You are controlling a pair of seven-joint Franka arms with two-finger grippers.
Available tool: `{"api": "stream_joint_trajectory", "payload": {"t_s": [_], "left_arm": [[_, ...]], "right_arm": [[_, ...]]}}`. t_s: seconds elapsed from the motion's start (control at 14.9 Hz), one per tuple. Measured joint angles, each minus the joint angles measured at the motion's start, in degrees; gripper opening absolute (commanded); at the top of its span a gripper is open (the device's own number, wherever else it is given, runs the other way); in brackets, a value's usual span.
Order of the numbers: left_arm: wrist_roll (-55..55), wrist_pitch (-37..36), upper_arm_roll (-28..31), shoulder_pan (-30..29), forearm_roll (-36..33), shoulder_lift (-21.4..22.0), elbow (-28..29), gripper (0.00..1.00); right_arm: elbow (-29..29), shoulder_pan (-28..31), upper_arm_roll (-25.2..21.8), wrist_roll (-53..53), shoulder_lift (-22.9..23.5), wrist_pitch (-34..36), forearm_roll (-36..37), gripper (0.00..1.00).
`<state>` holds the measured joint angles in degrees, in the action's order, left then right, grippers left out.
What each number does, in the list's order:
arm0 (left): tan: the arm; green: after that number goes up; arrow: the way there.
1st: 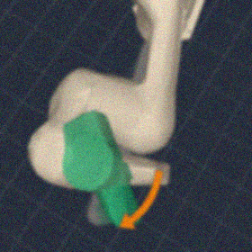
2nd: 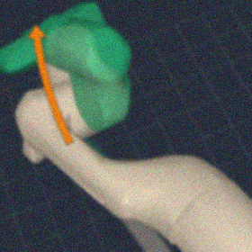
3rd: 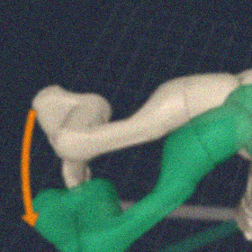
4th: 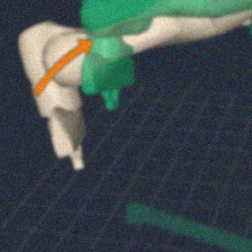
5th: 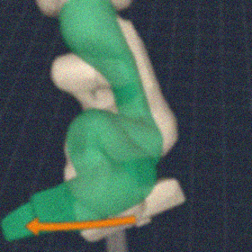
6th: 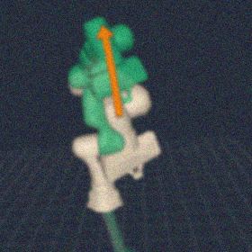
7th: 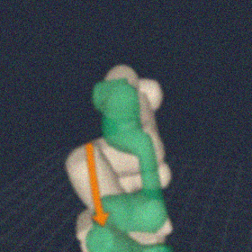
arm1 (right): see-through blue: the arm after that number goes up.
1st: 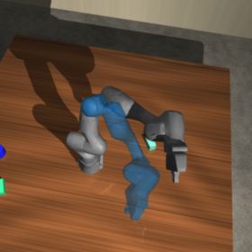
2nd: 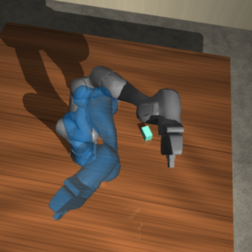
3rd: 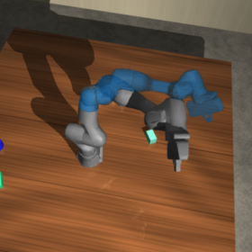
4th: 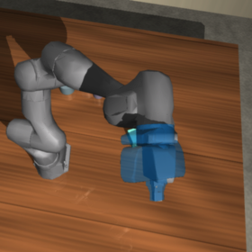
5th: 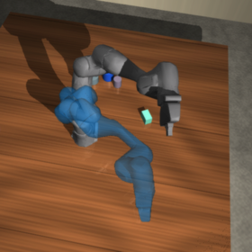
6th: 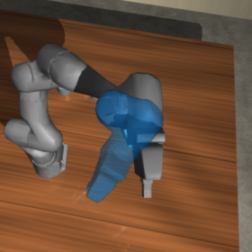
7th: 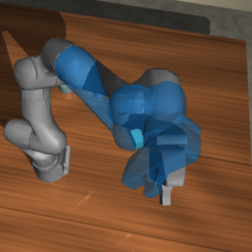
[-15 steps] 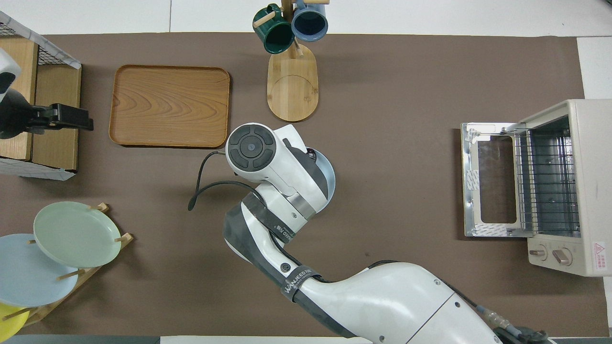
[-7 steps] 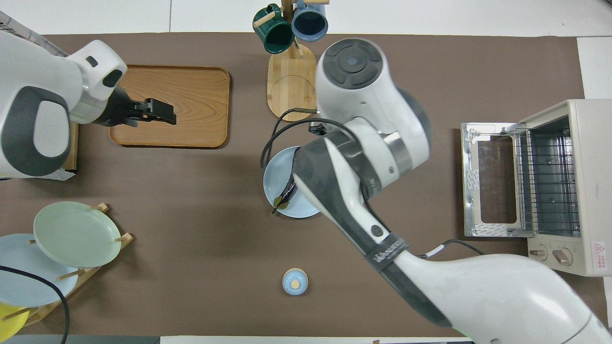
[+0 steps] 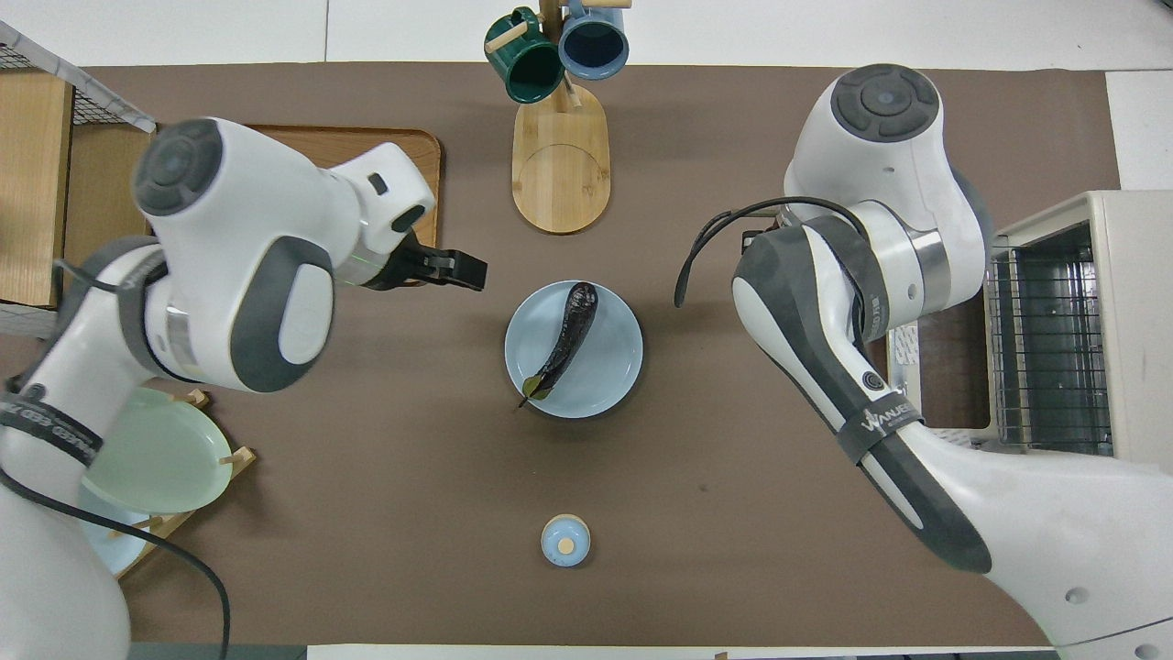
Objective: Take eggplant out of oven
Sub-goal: 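Grasp the eggplant with the left gripper while the right gripper withdraws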
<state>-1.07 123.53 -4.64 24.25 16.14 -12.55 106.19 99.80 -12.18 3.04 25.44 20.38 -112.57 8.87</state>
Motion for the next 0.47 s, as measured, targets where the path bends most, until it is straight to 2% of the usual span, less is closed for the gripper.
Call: {"api": "stream_joint_trajectory", "payload": {"t_s": [0.27,0.47], "left_arm": [[-3.26,7.52,0.12,7.98,0.02,-0.36,5.04,1.0],[-4.54,10.55,0.24,10.43,0.02,-1.97,6.64,1.0]], "right_arm": [[13.17,2.89,0.0,-2.69,-3.2,-11.23,2.79,0.0],[15.86,6.78,-0.02,-10.35,-4.3,-12.66,3.55,0.0]]}}
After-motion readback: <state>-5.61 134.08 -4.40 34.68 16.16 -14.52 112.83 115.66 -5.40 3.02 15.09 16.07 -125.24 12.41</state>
